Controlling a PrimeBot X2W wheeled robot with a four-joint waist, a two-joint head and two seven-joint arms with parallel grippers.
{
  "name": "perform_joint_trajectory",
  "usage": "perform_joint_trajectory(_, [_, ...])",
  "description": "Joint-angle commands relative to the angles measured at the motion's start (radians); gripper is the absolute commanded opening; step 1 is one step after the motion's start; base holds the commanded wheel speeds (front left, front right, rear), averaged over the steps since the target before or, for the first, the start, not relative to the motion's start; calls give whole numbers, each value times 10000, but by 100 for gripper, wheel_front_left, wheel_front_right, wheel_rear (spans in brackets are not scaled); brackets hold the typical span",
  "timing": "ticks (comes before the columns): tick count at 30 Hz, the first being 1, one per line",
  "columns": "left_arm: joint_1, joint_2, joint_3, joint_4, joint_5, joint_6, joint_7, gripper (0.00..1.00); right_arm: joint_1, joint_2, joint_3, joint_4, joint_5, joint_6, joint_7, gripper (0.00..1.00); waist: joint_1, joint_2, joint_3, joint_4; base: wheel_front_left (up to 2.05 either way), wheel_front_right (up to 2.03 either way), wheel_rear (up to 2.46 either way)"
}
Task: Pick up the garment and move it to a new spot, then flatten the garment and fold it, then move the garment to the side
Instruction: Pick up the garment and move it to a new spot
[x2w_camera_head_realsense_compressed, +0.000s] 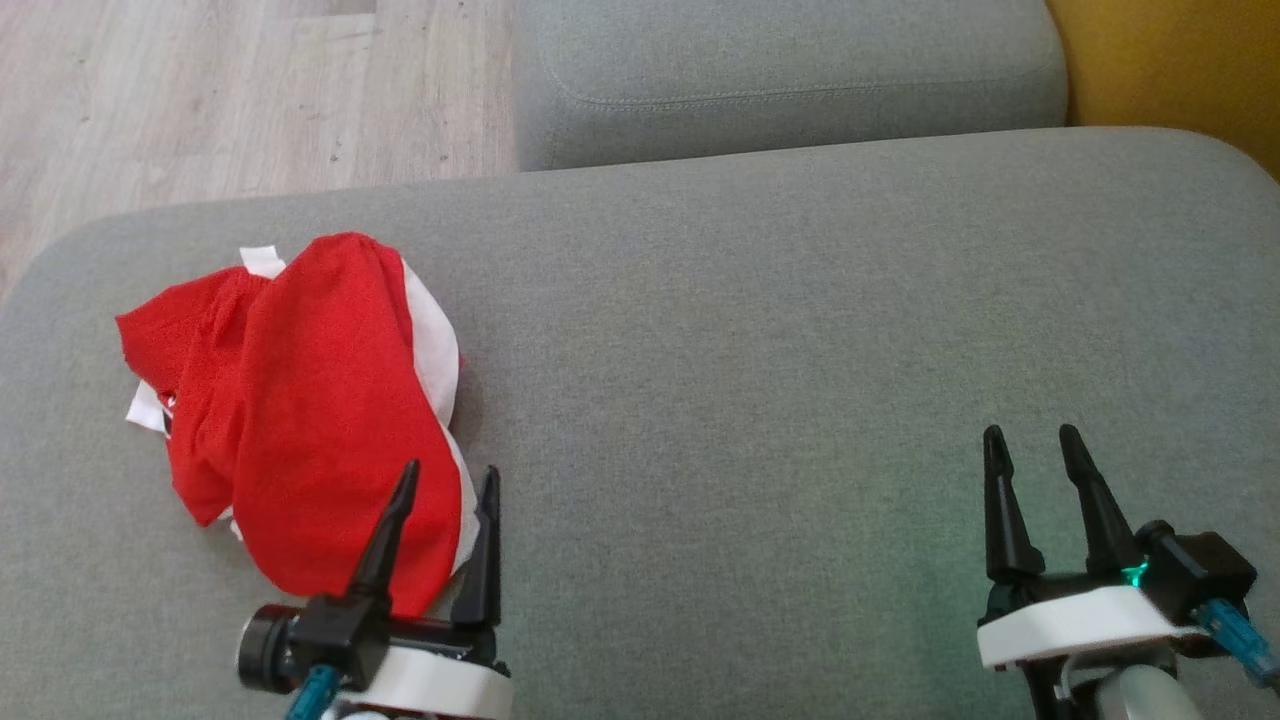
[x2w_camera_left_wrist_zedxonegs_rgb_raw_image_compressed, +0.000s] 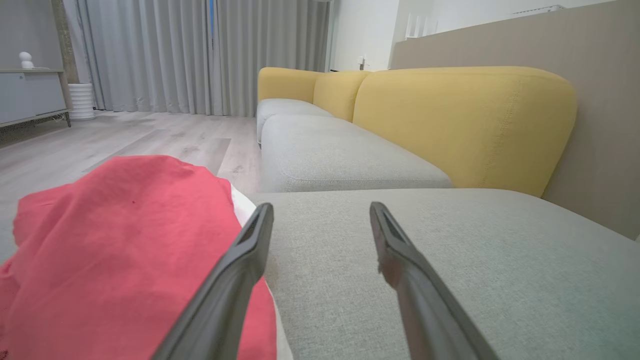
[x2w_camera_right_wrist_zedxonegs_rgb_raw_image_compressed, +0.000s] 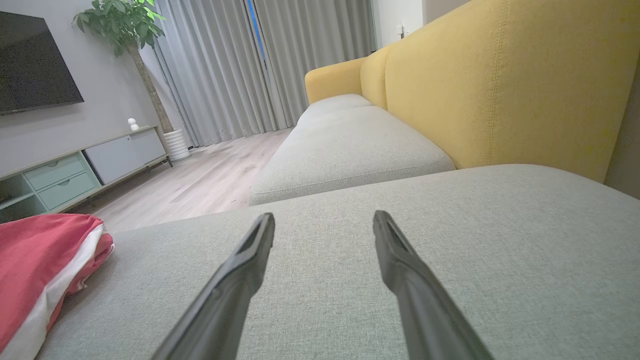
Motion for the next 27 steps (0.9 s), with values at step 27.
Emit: perform_joint_trajectory(27, [-448,-46,579,28,-580,42,-122,100,-407,-89,659,-150,404,-7,-134,100,0,0,-141,616,0,0,0])
